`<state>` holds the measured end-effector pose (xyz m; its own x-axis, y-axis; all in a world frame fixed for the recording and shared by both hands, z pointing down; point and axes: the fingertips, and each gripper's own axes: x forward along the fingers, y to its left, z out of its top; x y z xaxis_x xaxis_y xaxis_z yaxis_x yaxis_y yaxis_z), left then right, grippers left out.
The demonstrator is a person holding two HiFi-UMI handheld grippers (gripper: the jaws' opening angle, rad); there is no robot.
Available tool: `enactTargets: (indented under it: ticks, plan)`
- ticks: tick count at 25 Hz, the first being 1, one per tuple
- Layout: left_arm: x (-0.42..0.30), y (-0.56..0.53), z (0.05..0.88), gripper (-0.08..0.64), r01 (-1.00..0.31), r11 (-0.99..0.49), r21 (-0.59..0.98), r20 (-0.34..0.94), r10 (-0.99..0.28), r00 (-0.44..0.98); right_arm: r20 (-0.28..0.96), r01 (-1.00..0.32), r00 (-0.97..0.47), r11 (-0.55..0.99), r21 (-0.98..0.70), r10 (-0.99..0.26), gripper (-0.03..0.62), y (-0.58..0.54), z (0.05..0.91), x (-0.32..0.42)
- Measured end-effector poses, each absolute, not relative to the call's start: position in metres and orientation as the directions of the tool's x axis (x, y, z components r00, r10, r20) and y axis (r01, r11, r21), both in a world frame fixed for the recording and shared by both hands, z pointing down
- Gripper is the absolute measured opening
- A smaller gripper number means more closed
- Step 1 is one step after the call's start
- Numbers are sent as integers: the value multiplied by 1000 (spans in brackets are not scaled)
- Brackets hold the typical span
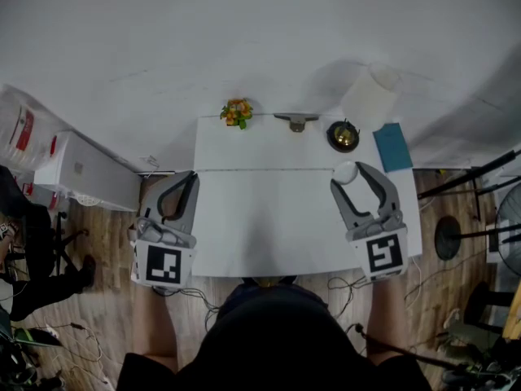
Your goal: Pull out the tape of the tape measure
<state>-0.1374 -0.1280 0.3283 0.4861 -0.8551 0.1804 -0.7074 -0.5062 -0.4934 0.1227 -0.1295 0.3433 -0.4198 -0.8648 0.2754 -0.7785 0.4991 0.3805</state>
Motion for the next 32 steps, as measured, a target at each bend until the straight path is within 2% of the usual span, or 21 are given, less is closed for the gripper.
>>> enactTargets:
  ticks: [20, 32]
  plan:
    - [-199, -128, 347, 11, -782, -428, -453, 255, -903, 346, 290, -818, -353, 444, 365, -889, 219, -128, 348, 161]
    - [-192, -127, 360, 11, -777, -456, -434, 283, -888, 363, 319, -805, -356, 462, 373, -878, 219, -127, 358, 160]
